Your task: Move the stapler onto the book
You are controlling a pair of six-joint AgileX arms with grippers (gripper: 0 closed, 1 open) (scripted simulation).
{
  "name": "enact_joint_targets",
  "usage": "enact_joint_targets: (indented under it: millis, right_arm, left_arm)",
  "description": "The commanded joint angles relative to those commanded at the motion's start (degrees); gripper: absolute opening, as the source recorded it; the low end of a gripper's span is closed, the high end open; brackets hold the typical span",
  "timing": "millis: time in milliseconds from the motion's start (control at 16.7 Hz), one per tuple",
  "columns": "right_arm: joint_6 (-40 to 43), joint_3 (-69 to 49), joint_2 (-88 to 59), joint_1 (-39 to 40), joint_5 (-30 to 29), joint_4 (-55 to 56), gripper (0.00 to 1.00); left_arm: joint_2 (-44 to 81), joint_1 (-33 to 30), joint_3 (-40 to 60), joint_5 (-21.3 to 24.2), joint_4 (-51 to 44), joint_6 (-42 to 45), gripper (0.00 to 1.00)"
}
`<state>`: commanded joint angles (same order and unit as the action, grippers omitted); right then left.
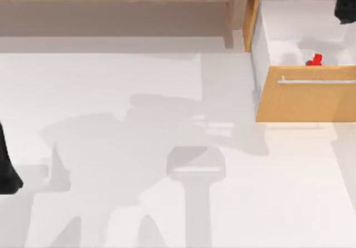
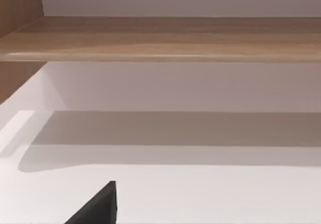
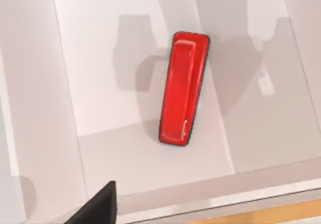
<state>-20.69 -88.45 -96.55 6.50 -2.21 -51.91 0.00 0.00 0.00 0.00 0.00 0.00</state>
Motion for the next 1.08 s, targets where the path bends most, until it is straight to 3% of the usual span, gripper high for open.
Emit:
enact_joint_targets:
  millis: [540, 1080]
  right_arm:
    - [-8.54, -36.08, -39.06, 1.96, -0.92, -20.39, 1.0]
    - [-10.19, -41.61, -43.7, 1.68, -0.89, -22.91, 1.0]
  left_arm:
    - [0.0, 0.0, 0.0, 0.0, 0.0, 0.0, 1.0]
    - [0.0, 0.0, 0.0, 0.0, 0.0, 0.0, 1.0]
